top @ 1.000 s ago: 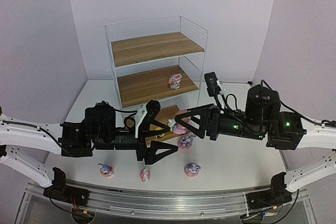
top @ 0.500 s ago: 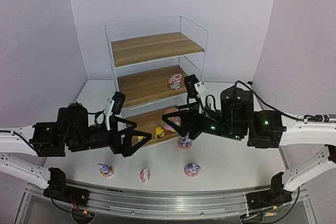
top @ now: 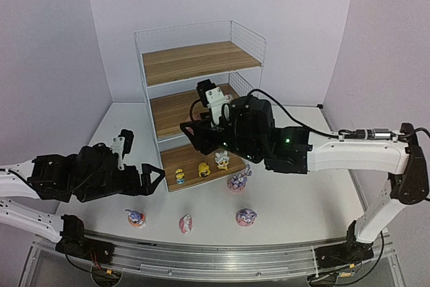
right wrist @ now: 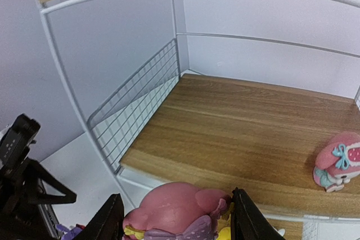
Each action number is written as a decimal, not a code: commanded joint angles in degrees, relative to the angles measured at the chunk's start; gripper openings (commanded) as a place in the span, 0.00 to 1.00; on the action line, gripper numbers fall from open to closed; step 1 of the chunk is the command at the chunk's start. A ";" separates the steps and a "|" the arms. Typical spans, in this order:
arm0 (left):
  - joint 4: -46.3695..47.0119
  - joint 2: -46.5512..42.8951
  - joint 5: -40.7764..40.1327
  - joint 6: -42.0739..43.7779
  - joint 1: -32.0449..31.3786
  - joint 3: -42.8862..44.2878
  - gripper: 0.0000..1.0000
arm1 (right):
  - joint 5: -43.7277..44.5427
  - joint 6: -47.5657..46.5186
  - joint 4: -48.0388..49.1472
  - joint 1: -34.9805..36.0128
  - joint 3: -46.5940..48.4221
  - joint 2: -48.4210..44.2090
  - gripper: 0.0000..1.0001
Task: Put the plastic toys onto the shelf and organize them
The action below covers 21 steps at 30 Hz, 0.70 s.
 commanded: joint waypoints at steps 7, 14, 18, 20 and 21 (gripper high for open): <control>-5.16 -3.29 -4.42 -5.09 0.08 1.93 1.00 | 2.27 -0.10 4.89 -4.61 8.06 6.43 0.00; -4.63 -7.34 -3.97 -6.00 0.06 -0.39 1.00 | 4.64 -0.01 6.38 -5.32 8.35 8.06 0.00; -4.34 -6.99 -3.82 -5.86 0.10 -0.44 1.00 | 5.51 0.49 7.84 -5.47 8.26 8.82 0.00; -4.19 -6.35 -3.86 -5.69 0.09 -0.14 1.00 | 6.38 0.72 7.96 -5.52 8.57 9.26 0.01; -4.02 -6.05 -3.82 -5.66 0.10 -0.05 1.00 | 7.13 1.28 7.97 -5.51 8.54 9.34 0.01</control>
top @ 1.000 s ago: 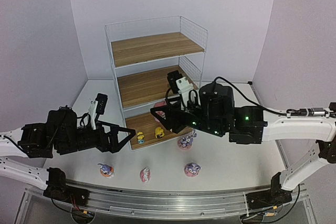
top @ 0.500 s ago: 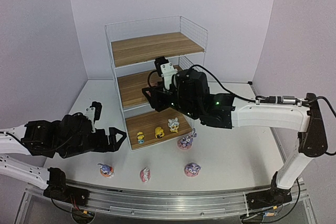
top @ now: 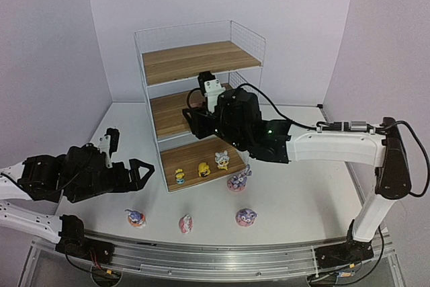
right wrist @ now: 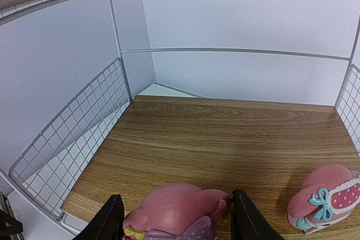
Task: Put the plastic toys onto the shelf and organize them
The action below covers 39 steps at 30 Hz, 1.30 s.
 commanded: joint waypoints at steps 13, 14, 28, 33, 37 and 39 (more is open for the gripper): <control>1.91 -0.45 -0.87 -0.19 0.07 -0.15 1.00 | 7.70 1.37 8.31 -0.48 -0.39 1.08 0.04; 2.03 -0.60 -0.90 -0.20 0.06 -0.23 1.00 | 8.09 1.18 8.76 -0.46 -0.64 1.13 0.04; 2.66 -0.63 -0.98 -0.51 0.06 -0.67 1.00 | 8.83 2.47 10.55 -0.45 -2.76 1.70 0.08; 2.84 -0.85 -0.99 -0.55 0.05 -0.85 1.00 | 8.83 3.13 10.68 -0.44 -3.57 1.34 0.10; 2.93 -0.93 -1.12 -0.56 0.05 -0.94 1.00 | 8.92 4.10 10.77 -0.41 -4.02 1.39 0.14; 2.93 -0.88 -1.15 -0.54 0.07 -1.00 1.00 | 8.86 4.85 10.76 -0.44 -4.11 1.51 0.16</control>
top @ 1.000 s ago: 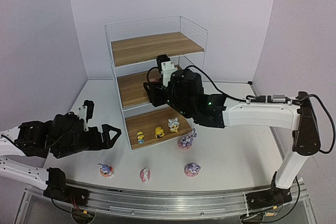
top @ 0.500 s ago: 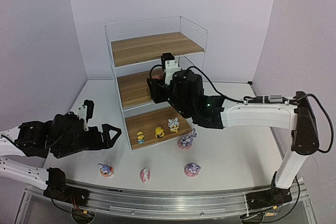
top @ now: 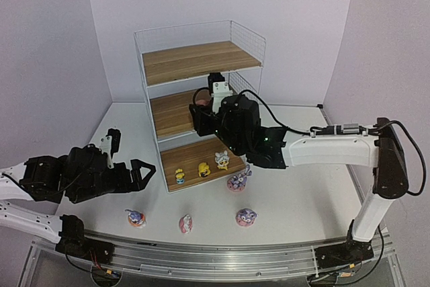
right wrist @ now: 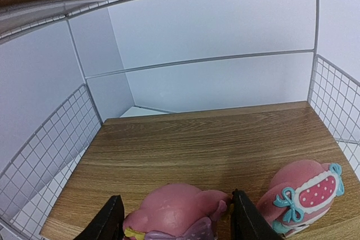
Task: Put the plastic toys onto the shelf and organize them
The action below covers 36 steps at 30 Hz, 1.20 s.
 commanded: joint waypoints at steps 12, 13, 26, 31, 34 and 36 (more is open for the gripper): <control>1.55 -1.46 -1.55 -0.59 0.05 -0.29 1.00 | 1.93 3.23 1.57 -0.15 -0.92 0.23 0.43; 1.51 -1.46 -1.54 -0.59 0.09 -0.25 1.00 | 2.08 3.30 1.54 -0.12 -0.95 0.18 0.46; 1.45 -1.21 -1.88 -0.18 0.07 0.17 1.00 | 2.20 3.46 1.57 -0.14 -1.24 -0.50 0.71; 1.67 -0.76 -1.81 0.20 0.06 0.30 1.00 | 0.92 2.69 1.57 -0.01 -1.05 -0.90 0.75; 1.75 -0.68 -1.66 0.20 0.08 0.36 1.00 | 0.78 2.15 1.52 0.22 -1.04 -1.52 0.87; 1.80 -0.77 -1.60 0.20 0.11 0.45 1.00 | 1.03 1.22 1.49 0.49 -1.27 -2.14 0.90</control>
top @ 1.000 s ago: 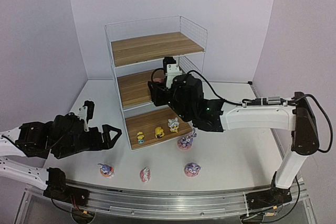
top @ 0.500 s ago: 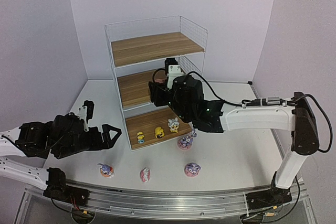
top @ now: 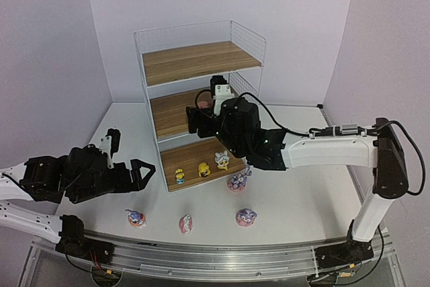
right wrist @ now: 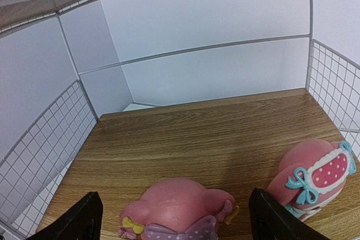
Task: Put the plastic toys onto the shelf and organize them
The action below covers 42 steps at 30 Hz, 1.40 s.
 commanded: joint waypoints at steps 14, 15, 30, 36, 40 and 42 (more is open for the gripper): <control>4.76 -0.57 1.68 2.88 0.08 0.18 1.00 | -3.07 0.34 -6.05 2.77 -8.60 -16.54 0.95; 4.97 -0.46 1.89 2.92 0.06 0.12 1.00 | -5.03 0.69 -7.42 2.78 -9.64 -18.22 0.95; 7.13 -0.27 5.21 2.84 0.04 -3.13 1.00 | -50.37 -0.35 -19.36 4.54 -25.02 -21.78 0.94; 6.98 -1.53 5.34 1.95 0.07 -4.88 1.00 | -50.81 -3.85 -14.84 7.45 -22.03 -6.03 0.93; 6.49 -2.12 5.77 0.86 0.09 -5.87 1.00 | -51.22 -6.65 -12.06 8.71 -19.09 0.91 0.93; 6.46 -2.54 6.05 0.53 0.06 -6.45 1.00 | -49.86 -9.21 -9.42 9.88 -18.81 3.51 0.94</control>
